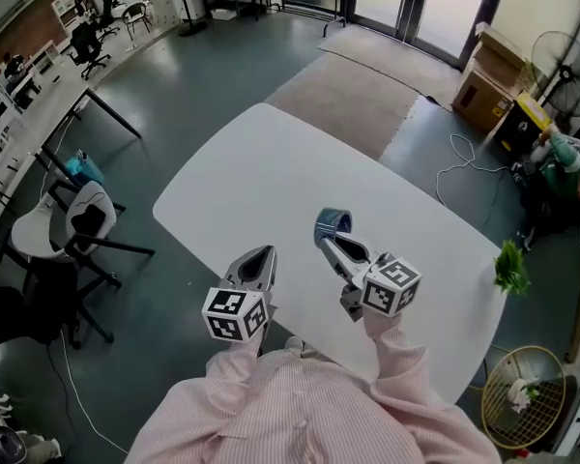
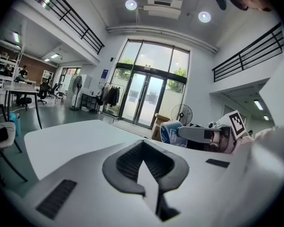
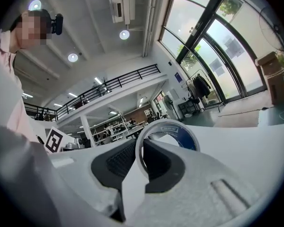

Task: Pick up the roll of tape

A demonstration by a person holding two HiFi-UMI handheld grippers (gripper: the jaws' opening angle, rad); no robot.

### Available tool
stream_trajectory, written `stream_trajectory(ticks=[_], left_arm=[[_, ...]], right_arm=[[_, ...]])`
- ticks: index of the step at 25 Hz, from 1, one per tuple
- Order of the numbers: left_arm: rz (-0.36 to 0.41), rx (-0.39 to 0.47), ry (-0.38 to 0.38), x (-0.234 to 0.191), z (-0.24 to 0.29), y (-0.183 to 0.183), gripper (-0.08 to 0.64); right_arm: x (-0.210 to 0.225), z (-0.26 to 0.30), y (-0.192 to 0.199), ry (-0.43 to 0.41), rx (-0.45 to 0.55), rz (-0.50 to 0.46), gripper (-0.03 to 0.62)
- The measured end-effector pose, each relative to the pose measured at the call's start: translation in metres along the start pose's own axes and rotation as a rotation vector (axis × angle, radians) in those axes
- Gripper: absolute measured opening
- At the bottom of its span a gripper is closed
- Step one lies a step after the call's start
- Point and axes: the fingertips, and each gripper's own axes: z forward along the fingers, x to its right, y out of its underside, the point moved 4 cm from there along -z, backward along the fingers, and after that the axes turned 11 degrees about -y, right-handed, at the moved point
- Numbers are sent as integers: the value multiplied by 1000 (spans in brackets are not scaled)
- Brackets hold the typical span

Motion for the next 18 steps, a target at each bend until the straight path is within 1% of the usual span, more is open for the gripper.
stream_trajectory(ticks=[4,7,10,13,18], left_arm=[[16,52,2,4,-12,-15,0],[37,78,0,5,-19,-21,0],[55,104,-5,8,-26,-29,0],[83,125,-13,7,-33,-37,1],[84,165,-27,3,-46,-50,0]], right_arm=[[-11,-11,-14,11,62,-18,54],[-19,-18,-23,-3,96,-53,54],[-26,-25,-31,-8,128,-68,54],[-33,-28,-36,-6,134,-96,54],[-46,-35,-46,-1,163,-128,54]])
